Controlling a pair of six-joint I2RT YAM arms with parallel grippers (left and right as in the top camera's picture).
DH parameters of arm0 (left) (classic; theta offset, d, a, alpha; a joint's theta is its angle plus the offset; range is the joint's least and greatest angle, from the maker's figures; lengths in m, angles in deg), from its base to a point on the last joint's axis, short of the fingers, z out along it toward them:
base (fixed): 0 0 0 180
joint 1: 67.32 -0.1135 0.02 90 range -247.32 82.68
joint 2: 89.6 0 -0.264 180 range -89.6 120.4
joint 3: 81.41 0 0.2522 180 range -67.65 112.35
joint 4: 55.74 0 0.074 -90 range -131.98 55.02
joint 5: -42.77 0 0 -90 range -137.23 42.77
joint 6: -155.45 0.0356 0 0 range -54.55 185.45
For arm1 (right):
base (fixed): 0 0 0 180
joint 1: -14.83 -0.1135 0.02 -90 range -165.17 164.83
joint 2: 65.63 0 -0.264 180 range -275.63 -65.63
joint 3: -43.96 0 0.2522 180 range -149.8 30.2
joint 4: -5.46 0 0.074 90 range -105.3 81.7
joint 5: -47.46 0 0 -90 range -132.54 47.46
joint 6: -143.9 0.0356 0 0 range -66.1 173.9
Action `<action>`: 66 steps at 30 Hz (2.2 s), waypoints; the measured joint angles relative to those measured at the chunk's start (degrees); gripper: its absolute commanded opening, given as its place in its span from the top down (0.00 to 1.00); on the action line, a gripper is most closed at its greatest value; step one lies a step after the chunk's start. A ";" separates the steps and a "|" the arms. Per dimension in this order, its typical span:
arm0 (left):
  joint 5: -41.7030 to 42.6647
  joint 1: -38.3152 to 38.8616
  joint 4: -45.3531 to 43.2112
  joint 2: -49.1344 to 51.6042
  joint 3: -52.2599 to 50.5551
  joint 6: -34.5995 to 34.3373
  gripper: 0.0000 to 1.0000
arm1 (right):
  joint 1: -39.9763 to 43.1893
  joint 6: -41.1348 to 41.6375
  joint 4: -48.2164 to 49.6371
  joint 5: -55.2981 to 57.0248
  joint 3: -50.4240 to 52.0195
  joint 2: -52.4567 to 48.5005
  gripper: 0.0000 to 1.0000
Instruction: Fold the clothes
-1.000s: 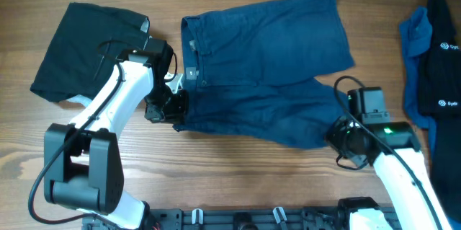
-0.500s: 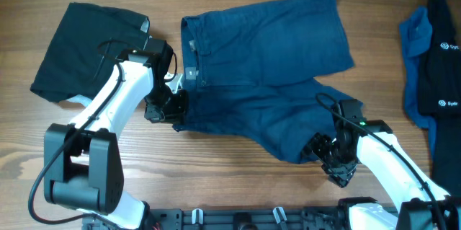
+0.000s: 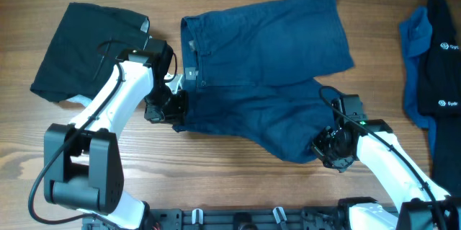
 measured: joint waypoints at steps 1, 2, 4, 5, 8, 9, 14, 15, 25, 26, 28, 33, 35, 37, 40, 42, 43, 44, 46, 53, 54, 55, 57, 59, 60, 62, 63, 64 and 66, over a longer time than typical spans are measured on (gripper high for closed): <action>0.00 0.00 -0.02 0.00 0.00 0.00 0.94 | 0.02 -0.68 -0.74 0.11 -0.11 0.17 0.96; 0.02 0.00 0.00 0.00 0.00 0.00 0.96 | 0.02 -1.51 -1.84 0.22 -0.28 0.55 0.96; 0.00 0.00 0.00 0.00 0.00 0.09 0.96 | 0.02 -2.62 -7.93 0.42 -2.38 3.67 0.96; 0.00 0.00 0.00 0.00 0.00 0.17 0.96 | 0.02 -3.04 -9.99 0.46 -3.58 6.03 0.96; 0.44 0.00 0.15 -0.52 0.00 0.17 0.96 | 0.02 -3.65 -14.99 0.66 -8.87 14.40 0.96; 0.87 0.00 0.17 -1.51 0.00 0.20 0.96 | 0.02 -3.85 -15.98 0.66 -11.41 17.81 0.96; 1.99 0.00 0.48 -11.80 0.00 0.17 0.96 | 0.02 -4.31 -20.04 2.99 -19.56 29.09 0.96; 1.99 0.00 0.90 -13.86 0.00 0.17 0.96 | 0.02 -4.35 -20.55 3.58 -20.39 30.10 0.96; 0.24 0.00 7.45 -16.90 0.00 0.13 0.96 | 0.02 -7.72 -17.99 7.08 -21.18 29.66 0.96; 0.20 0.00 7.02 -16.90 0.00 0.11 0.96 | 0.02 -9.42 -15.17 7.06 -21.31 29.64 0.96; 0.04 0.00 5.09 -16.96 0.00 -0.26 0.96 | 0.00 -11.04 -10.29 7.06 -21.97 29.46 0.96; -0.24 0.00 -4.83 -19.12 -0.02 -2.01 0.96 | 0.02 -12.66 6.60 7.08 -25.51 23.67 0.96; -0.42 0.04 -10.60 -19.65 0.00 -2.49 0.96 | 0.07 -13.92 17.18 6.40 -25.99 16.44 0.96; -1.86 0.11 -16.79 -19.65 0.00 -3.45 0.96 | 0.11 -15.32 26.21 4.07 -25.99 10.56 0.96; -5.79 0.13 -20.65 -19.65 0.00 -6.05 0.96 | 0.17 -16.52 33.97 -0.87 -26.82 0.46 0.96; -7.15 0.13 -20.33 -19.69 0.00 -7.21 0.96 | 0.17 -17.16 30.32 -3.34 -27.30 -4.37 0.92; -7.52 0.13 -19.71 -19.69 0.00 -7.56 0.96 | 0.17 -17.53 26.99 -4.07 -27.47 -5.62 0.82; -7.93 0.13 -18.84 -19.69 0.00 -7.93 0.96 | 0.17 -18.14 22.62 -4.61 -27.52 -6.12 0.70; -8.35 0.13 -17.57 -19.69 0.00 -8.28 0.96 | 0.17 -18.21 12.35 -5.20 -27.91 -6.03 0.41; -8.81 0.13 -16.44 -19.69 0.00 -8.50 0.96 | 0.17 -17.94 2.64 -4.07 -26.47 -10.27 0.33; -8.81 0.13 -16.44 -19.69 0.00 -8.48 0.96 | 0.17 -17.77 3.45 -3.87 -25.88 -11.82 0.32; -8.79 0.13 -16.35 -19.69 0.00 -8.48 0.96 | 0.17 -17.66 4.20 -3.56 -25.44 -13.70 0.32; -8.81 0.13 -16.31 -19.69 0.00 -8.50 0.96 | 0.17 -17.16 5.49 -2.69 -25.11 -17.64 0.32; -8.81 0.13 -16.02 -19.69 0.00 -8.48 0.96 | 0.17 -16.44 6.23 -1.22 -25.07 -20.48 0.34; -8.83 0.13 -15.65 -19.69 0.00 -8.48 0.96 | 0.17 -16.24 6.82 -0.59 -25.07 -21.79 0.35; -8.94 0.13 -15.45 -19.69 0.00 -8.48 0.96 | 0.17 -15.98 7.56 0.28 -25.00 -23.61 0.46; -8.94 0.13 -15.43 -19.69 0.00 -8.50 0.96 | 0.17 -15.54 8.39 1.33 -25.00 -24.96 0.52; -8.96 0.13 -15.41 -19.69 0.00 -8.48 0.96 | 0.17 -15.08 8.61 1.92 -25.00 -25.05 0.60; -8.96 0.13 -15.41 -19.71 0.00 -8.50 0.96 | 0.17 -14.86 9.11 3.02 -25.00 -25.51 0.83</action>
